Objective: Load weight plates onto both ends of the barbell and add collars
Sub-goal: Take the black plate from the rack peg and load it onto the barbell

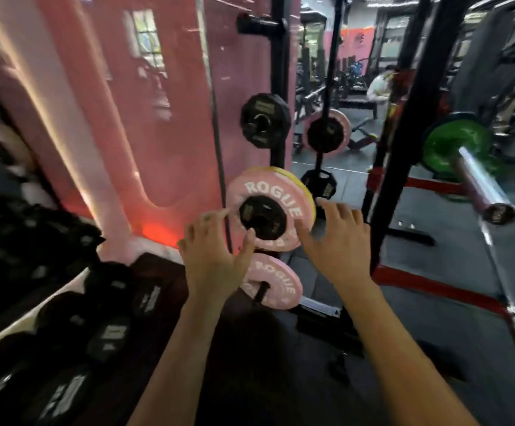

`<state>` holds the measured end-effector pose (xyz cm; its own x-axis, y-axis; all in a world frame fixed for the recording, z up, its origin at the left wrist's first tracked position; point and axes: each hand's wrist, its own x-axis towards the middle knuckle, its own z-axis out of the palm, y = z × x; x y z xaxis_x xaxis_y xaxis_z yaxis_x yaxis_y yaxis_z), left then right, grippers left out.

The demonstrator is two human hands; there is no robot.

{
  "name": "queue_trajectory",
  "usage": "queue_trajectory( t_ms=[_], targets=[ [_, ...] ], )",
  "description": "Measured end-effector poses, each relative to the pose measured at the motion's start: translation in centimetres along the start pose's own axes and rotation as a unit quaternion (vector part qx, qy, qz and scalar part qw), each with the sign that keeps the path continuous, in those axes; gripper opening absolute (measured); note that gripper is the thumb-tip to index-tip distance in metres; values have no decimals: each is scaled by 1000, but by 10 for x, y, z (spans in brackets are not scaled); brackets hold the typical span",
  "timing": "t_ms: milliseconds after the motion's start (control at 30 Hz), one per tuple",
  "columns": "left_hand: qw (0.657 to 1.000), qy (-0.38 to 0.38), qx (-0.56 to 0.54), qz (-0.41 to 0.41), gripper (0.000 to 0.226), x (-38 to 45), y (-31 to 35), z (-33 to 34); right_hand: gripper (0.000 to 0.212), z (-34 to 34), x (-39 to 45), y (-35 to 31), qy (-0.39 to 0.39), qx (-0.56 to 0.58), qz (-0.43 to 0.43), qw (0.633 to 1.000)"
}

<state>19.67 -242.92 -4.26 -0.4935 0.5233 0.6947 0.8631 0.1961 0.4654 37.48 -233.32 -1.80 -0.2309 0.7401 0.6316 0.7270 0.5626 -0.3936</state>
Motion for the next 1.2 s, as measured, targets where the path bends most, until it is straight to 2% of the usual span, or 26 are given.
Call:
queue_trajectory(
  t_ms=[133,300,500,633,900,1033,1200],
  targets=[
    [999,-6,-11,-38,64,23,-59,-25,55,44,15,-66,-18,35,-38,998],
    [998,-1,-19,-52,59,61,-126,-42,56,95,41,-130,-28,47,-45,997],
    [998,-17,-41,-39,63,108,-167,-17,52,142,62,-168,-28,17,-24,999],
    [997,-44,-64,-29,61,132,-174,15,56,157,82,-155,-21,11,10,1000],
    [992,-61,-112,-9,54,198,-181,111,49,206,152,-103,6,-33,59,998],
    [988,-101,-117,9,54,238,-176,162,53,226,198,-70,12,-20,102,995],
    [990,-70,-123,-3,54,293,-176,217,52,249,256,-36,26,-17,111,993]
  ],
)
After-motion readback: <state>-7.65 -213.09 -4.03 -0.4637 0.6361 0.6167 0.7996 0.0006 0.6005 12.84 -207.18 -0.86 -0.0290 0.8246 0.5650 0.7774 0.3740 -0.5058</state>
